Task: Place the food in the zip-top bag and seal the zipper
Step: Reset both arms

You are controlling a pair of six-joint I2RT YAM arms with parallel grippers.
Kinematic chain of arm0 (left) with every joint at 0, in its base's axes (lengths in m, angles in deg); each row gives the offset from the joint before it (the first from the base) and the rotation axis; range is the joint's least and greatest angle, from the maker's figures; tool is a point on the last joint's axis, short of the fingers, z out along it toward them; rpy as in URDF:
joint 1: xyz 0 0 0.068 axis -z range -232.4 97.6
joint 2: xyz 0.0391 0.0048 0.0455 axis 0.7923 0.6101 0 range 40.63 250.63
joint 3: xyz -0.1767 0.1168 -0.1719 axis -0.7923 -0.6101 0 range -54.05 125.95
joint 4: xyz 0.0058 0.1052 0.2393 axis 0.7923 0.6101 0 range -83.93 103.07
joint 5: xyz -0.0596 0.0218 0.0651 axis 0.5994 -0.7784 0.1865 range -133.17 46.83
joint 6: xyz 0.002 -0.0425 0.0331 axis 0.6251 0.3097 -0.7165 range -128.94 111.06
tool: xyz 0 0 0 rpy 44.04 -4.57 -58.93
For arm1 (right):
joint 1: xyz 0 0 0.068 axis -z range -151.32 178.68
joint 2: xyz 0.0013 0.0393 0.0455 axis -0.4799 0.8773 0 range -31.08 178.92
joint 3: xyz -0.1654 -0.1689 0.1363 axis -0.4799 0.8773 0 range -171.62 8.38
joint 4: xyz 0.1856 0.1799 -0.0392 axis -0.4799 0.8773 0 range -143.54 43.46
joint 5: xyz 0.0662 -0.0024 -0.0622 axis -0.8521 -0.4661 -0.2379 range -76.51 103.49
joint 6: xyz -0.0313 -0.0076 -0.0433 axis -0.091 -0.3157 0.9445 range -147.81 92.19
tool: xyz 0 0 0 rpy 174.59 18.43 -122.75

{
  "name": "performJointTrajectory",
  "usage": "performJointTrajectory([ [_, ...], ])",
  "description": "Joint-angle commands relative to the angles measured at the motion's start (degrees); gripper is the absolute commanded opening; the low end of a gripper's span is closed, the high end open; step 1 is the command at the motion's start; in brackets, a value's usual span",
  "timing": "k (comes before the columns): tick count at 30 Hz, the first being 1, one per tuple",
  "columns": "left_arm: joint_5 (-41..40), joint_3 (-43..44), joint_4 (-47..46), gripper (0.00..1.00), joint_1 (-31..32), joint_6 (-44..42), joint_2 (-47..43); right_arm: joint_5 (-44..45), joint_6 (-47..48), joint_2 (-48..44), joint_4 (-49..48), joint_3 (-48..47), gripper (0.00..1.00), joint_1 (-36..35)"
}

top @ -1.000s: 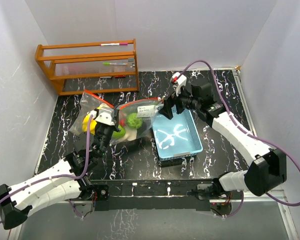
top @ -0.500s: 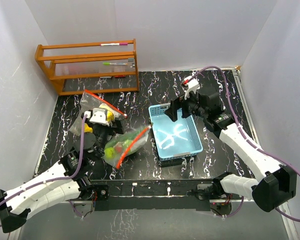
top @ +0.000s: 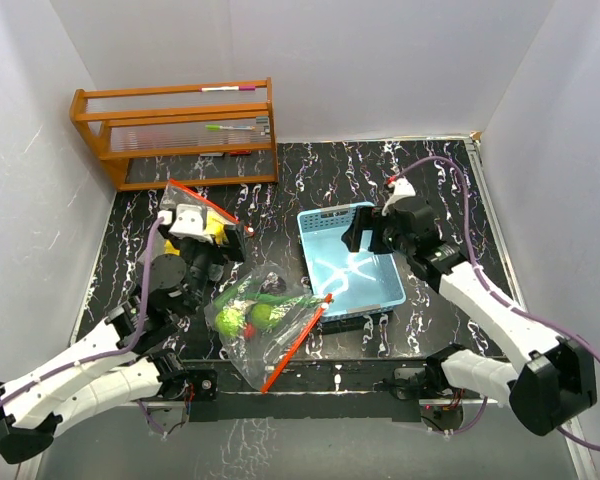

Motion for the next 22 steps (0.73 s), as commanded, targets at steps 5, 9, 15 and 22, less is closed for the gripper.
performJointTrajectory([
  [5,1.5,-0.9,0.1,0.97,-0.1,2.2,1.2,9.9,-7.2,-9.0,-2.3,3.6,0.98,0.3],
  [9,3.6,-0.8,0.7,0.97,-0.2,3.2,1.6,11.9,-9.4,-9.1,-0.5,3.4,0.98,0.2],
  [15,5.9,0.1,2.4,0.97,-0.1,4.3,3.3,13.2,-10.4,-9.3,0.8,3.0,0.98,0.3],
  [22,7.2,1.4,3.5,0.97,-0.2,4.8,5.2,14.8,-10.5,-9.0,1.7,2.5,0.98,0.3],
])
